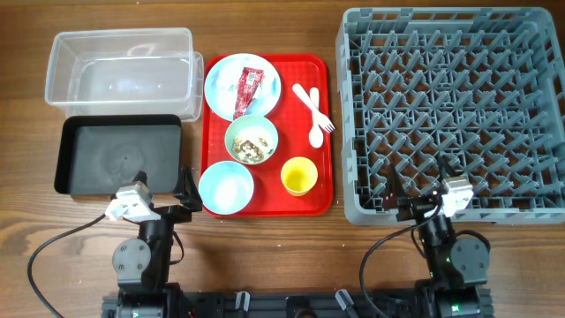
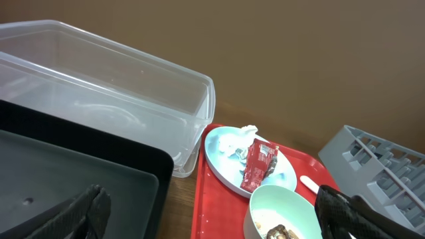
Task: Sort waste into correct bins and load items into the dishwasher rack
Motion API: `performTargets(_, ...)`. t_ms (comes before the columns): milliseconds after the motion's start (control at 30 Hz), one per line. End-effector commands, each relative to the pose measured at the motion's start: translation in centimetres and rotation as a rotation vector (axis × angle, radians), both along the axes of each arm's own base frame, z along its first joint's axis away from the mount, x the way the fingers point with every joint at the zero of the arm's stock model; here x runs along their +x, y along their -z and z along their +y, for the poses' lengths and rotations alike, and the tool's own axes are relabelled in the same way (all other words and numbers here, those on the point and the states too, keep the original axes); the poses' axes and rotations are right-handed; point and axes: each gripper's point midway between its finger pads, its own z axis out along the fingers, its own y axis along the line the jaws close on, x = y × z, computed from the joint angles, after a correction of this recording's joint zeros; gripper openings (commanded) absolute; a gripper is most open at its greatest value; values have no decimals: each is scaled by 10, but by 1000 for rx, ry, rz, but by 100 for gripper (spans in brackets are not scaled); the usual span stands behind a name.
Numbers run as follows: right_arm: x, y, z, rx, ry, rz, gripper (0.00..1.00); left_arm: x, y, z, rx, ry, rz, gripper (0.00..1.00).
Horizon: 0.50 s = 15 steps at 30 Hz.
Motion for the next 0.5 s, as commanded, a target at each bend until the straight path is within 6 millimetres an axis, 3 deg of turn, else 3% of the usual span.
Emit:
performTargets(0, -1, -5, 6, -2, -37, -23, 100, 0, 2, -4, 15, 23, 3, 100)
performTargets(300, -6, -29, 11, 0, -64, -85, 100, -1, -3, -5, 15, 27, -7, 100)
performTargets(467, -9, -47, 10, 0, -64, -106, 100, -4, -31, -5, 17, 26, -62, 100)
